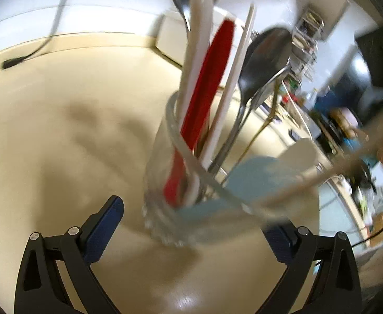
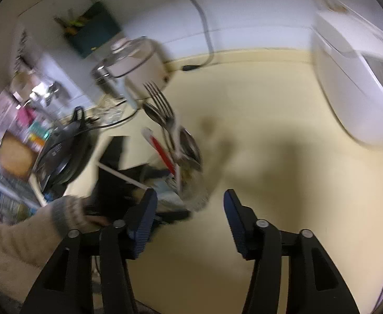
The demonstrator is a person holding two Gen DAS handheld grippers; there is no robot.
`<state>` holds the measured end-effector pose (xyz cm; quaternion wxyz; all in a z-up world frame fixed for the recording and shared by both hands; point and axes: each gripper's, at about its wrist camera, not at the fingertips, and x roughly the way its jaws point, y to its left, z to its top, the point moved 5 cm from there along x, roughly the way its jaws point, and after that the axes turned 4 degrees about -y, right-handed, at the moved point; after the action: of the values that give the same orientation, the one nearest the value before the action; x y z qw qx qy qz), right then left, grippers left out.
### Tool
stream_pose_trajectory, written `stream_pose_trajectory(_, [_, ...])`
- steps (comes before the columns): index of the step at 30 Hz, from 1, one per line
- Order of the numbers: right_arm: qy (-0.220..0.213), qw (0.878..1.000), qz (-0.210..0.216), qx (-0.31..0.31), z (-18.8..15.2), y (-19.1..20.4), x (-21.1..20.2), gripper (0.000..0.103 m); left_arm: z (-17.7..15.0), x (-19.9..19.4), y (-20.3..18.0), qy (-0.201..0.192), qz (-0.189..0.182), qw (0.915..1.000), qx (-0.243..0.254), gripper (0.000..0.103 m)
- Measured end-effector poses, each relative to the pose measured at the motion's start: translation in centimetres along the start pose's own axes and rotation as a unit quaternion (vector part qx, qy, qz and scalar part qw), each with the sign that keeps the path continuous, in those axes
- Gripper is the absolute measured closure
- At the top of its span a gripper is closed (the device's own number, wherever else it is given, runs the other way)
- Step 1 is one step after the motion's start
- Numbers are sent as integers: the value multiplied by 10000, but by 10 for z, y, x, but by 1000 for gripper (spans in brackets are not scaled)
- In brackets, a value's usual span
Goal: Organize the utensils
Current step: 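Lower the glass onto the counter with the left tool and open it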
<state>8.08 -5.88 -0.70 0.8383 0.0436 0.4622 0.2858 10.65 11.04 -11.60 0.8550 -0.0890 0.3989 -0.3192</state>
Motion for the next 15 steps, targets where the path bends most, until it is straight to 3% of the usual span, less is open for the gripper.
stream_pose_trajectory(3, [127, 9970, -760, -52, -19, -3, 15, 27, -12, -20, -5, 77, 521, 9983, -257, 2])
stream_pose_trajectory(4, [218, 9916, -1238, -310, -26, -1, 23, 26, -18, -28, -9, 92, 750, 9967, -303, 2])
stream_pose_trajectory(6, [227, 9857, -1585, -529, -32, 4, 31, 26, -29, -42, -20, 97, 1137, 9927, -379, 2])
stream_pose_trajectory(10, [63, 9869, -1359, -872, -40, 21, 35, 26, -42, -68, -57, -59, 2028, 9772, -630, 2])
stream_pose_trajectory(13, [76, 9882, -1131, -1031, -48, 26, 32, 26, -44, -84, -87, -296, 2827, 9552, -817, 2])
stream_pose_trajectory(15, [114, 9903, -928, -1025, -55, 27, 28, 26, -44, -90, -113, -468, 3167, 9431, -899, 2])
